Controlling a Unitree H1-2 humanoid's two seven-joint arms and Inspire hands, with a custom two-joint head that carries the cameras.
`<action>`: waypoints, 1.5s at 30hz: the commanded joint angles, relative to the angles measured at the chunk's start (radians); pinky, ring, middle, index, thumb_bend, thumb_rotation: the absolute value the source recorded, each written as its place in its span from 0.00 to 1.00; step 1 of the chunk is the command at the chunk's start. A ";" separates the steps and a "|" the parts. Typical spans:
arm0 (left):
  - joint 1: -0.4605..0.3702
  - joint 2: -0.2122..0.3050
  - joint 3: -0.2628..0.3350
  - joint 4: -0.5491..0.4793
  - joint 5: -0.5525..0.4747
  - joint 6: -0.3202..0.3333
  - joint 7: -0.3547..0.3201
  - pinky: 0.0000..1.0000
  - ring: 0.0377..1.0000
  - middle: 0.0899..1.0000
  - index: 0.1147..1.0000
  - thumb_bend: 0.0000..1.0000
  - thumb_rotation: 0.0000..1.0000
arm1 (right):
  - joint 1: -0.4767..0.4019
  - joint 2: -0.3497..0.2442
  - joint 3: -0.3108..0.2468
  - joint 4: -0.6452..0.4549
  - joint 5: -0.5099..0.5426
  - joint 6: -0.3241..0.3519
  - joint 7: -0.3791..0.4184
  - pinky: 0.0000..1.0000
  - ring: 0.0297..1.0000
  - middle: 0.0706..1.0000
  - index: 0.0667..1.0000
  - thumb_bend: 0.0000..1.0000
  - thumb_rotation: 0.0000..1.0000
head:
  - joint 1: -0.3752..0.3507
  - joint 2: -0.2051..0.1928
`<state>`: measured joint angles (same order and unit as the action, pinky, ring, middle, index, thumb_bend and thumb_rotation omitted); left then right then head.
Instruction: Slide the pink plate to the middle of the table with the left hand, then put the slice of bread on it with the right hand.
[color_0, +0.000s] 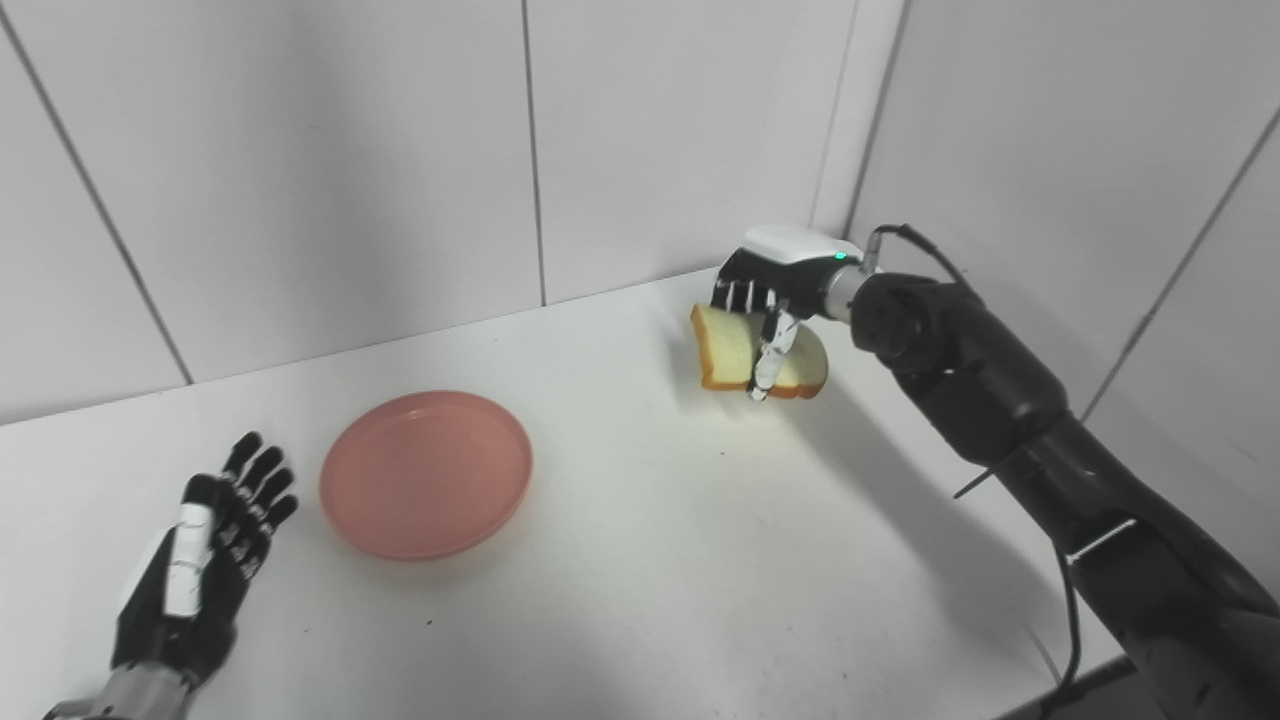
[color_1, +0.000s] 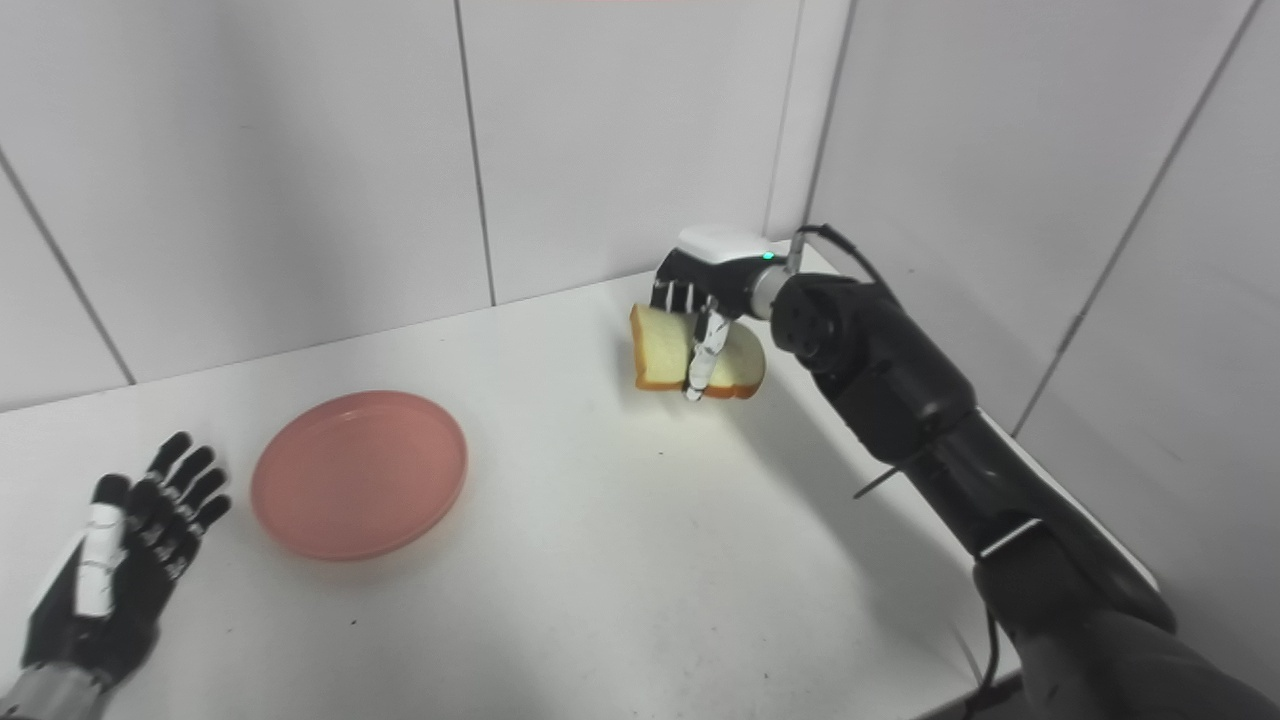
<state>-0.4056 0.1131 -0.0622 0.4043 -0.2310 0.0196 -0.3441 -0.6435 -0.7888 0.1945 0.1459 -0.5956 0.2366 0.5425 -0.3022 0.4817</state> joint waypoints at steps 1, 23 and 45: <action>0.040 -0.026 -0.037 0.060 0.052 0.082 0.023 1.00 1.00 1.00 0.99 0.78 0.94 | -0.073 -0.009 -0.009 -0.045 -0.001 0.009 0.003 0.46 0.41 0.47 0.46 0.52 0.00 | 0.049 -0.007; -0.034 -0.103 -0.084 0.186 0.109 0.031 0.085 1.00 0.99 1.00 1.00 0.86 0.95 | -0.285 0.209 0.126 -0.004 0.007 -0.085 0.032 0.42 0.40 0.46 0.48 0.52 0.00 | 0.255 0.003; -0.046 -0.149 -0.103 0.182 0.160 0.010 0.160 0.94 0.94 0.95 0.94 0.83 0.97 | -0.385 0.404 0.237 0.170 -0.026 -0.160 0.007 0.45 0.40 0.47 0.46 0.52 0.00 | 0.300 0.046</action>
<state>-0.4922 -0.0008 -0.1273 0.5313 -0.1071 -0.0612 -0.1659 -0.9644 -0.3884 0.4356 0.3256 -0.6137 0.1157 0.5759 -0.0031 0.5277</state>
